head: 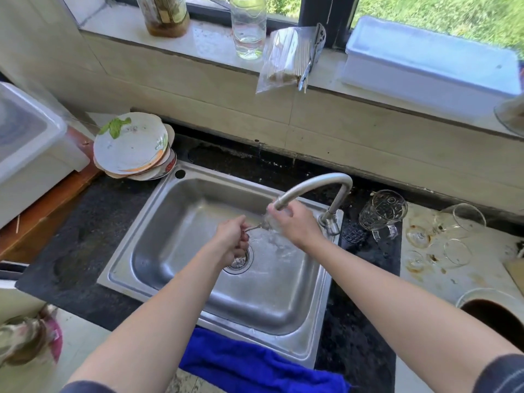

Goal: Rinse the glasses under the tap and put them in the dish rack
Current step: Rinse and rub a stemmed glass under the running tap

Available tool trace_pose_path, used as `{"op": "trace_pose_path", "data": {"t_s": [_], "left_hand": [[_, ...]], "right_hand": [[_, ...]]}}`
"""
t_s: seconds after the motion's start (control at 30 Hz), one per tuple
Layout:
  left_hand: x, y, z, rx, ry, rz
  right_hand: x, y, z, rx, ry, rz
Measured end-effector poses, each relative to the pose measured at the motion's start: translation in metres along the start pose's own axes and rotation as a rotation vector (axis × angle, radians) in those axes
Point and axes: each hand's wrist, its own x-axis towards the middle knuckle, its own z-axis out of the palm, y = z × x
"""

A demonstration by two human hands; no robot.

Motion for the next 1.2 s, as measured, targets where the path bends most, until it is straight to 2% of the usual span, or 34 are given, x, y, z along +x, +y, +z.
{"op": "trace_pose_path", "data": {"t_s": [0.1, 0.2, 0.37, 0.5, 0.6, 0.77, 0.9, 1.0, 1.1, 1.2], "left_hand": [[0.013, -0.015, 0.002, -0.147, -0.082, -0.128], [0.022, -0.024, -0.005, -0.25, -0.125, -0.199], [0.03, -0.02, 0.007, -0.056, -0.018, -0.021], [0.043, -0.014, 0.011, -0.152, -0.057, -0.018], [0.048, -0.014, 0.007, -0.182, -0.065, 0.005], [0.056, -0.007, 0.004, -0.3, -0.07, 0.036], [0.06, -0.007, 0.003, -0.193, -0.085, 0.09], [0.059, -0.009, 0.009, -0.164, -0.098, 0.066], [0.061, -0.007, 0.001, -0.189, -0.084, 0.038], [0.06, -0.01, -0.003, -0.134, -0.09, 0.003]], "right_hand": [[0.002, -0.004, -0.002, 0.112, 0.024, 0.038], [-0.008, -0.002, -0.005, 0.232, -0.031, -0.04], [-0.011, 0.007, 0.002, 0.024, 0.117, -0.183], [-0.016, 0.007, 0.0, -0.216, 0.294, -0.268], [-0.016, 0.008, -0.008, -0.281, 0.203, -0.245], [-0.013, 0.003, -0.002, -0.297, 0.104, -0.337], [-0.014, 0.014, -0.007, -0.449, -0.127, -0.295], [-0.013, 0.009, 0.002, -0.437, -0.152, -0.292], [-0.018, 0.016, -0.001, -0.415, -0.165, -0.368], [-0.018, 0.022, -0.007, -0.519, -0.165, -0.416]]}}
